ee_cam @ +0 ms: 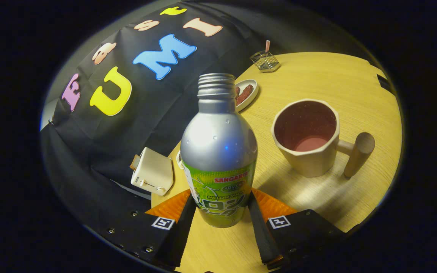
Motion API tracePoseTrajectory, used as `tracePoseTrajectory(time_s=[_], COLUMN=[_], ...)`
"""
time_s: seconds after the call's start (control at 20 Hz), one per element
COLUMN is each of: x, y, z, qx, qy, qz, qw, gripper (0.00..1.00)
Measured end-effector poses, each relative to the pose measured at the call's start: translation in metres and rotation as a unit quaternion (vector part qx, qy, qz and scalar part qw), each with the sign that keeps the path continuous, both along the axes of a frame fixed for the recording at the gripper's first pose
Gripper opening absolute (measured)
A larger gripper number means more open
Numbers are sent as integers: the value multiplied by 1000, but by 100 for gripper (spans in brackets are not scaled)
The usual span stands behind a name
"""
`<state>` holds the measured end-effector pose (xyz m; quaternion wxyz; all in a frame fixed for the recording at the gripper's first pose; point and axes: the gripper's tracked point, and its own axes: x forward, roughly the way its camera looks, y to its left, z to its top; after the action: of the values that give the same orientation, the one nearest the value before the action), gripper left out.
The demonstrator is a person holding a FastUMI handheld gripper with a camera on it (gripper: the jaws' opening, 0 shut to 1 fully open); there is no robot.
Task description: Take the bottle from table, then pour the juice into the cup, finally place the bottle on the coaster
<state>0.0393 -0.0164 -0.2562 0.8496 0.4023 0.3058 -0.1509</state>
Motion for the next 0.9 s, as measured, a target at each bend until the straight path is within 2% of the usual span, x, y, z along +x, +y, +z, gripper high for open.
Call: tracePoseTrajectory(time_s=[0.35,0.9], x=[30,77], y=[-4,-27], z=[4,4], qx=[-97,-206], qy=[-3,-20], qz=[32,32], qw=[995,978], gripper=[75,75])
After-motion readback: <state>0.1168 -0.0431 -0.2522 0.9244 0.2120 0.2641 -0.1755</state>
